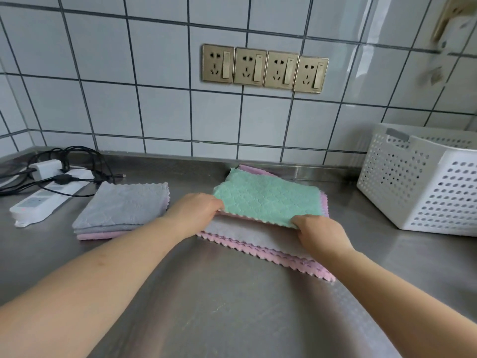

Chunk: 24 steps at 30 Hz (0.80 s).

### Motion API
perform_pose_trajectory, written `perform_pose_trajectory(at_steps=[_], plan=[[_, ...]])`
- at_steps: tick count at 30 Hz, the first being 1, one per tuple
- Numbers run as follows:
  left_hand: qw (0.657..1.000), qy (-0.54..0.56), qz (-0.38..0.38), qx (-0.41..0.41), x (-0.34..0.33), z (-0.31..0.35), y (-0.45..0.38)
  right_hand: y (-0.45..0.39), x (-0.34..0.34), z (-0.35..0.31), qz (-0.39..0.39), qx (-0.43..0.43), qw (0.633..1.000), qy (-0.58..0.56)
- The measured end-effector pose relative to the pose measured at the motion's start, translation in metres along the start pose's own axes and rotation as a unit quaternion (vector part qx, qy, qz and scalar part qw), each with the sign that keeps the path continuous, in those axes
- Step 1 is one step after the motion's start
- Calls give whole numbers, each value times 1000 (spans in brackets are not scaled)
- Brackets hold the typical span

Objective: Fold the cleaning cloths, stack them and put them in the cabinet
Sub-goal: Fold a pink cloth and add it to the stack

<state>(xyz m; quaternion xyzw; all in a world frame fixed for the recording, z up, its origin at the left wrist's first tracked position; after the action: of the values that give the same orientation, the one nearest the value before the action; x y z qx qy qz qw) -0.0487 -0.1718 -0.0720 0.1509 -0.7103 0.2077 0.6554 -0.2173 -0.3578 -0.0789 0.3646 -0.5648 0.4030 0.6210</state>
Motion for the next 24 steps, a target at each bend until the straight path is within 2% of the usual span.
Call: perform_pose_trajectory(at_steps=[3, 5, 8, 10, 15, 17, 20, 24], plan=[[992, 82, 95, -6, 31, 1, 10, 9, 25, 6, 73, -5, 996, -41], [983, 95, 153, -17, 52, 2, 20, 19, 47, 5, 126, 4, 991, -53], [980, 94, 173, -25, 69, 2, 40, 40, 70, 0, 154, 33, 985, -68], [982, 90, 161, -41, 71, 5, 59, 57, 72, -3, 136, 52, 986, -84], [990, 71, 91, -81, 60, 23, 113, 96, 52, -12, 2, 81, 986, -145], [990, 83, 70, -90, 56, 36, 137, 113, 49, -15, -22, 76, 983, -165], [988, 140, 12, -68, 50, 47, 158, 129, 47, -18, -47, 74, 979, -183], [968, 243, -55, -41, 46, 60, 181, 148, 43, -30, -123, 80, 975, -165]])
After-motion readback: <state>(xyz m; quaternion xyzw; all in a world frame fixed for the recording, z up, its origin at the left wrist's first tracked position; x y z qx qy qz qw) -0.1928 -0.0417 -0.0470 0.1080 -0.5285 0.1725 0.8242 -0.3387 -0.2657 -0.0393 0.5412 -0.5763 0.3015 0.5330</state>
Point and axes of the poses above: each hand's wrist, its own y-axis away from the middle knuckle, its own x-axis out of the back of the hand, z = x × y, the point moved 4 cm from there along -y, towards the middle knuckle, and after that the axes turned 12 degrees about -z, right-handed, at the moved point
